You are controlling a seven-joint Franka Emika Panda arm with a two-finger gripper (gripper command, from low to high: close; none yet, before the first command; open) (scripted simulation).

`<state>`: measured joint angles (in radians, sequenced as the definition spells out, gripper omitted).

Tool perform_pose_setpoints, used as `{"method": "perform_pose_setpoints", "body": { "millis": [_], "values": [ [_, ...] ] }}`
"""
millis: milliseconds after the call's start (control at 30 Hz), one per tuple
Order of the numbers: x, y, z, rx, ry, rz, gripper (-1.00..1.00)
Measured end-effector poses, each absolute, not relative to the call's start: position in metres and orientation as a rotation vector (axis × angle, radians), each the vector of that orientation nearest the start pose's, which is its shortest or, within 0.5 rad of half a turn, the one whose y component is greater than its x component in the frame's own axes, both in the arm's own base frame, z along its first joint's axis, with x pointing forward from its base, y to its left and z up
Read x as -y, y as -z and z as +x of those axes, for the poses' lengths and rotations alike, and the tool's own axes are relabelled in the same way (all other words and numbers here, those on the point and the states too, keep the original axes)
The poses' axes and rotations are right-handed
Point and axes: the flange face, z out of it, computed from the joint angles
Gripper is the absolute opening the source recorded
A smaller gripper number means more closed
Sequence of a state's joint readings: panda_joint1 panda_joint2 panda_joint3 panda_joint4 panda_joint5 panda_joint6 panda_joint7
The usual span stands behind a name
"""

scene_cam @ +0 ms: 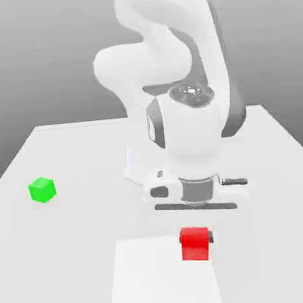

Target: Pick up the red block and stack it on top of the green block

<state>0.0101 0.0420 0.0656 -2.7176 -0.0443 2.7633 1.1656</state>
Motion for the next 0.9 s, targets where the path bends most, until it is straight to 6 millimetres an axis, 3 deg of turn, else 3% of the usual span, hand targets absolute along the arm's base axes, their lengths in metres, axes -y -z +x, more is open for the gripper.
{"method": "perform_pose_setpoints", "body": {
  "millis": [167, 400, 667, 900],
  "values": [
    [0.056, -0.230, 0.393, -2.053, 0.063, -2.418, -1.00],
    [0.153, -0.248, 0.354, -2.575, 0.108, -1.875, -1.00],
    [0.248, -0.260, 0.274, -2.997, 0.120, -1.069, -1.00],
    [0.301, -0.261, 0.187, -3.155, 0.092, -0.293, -1.00]
  ]
}}
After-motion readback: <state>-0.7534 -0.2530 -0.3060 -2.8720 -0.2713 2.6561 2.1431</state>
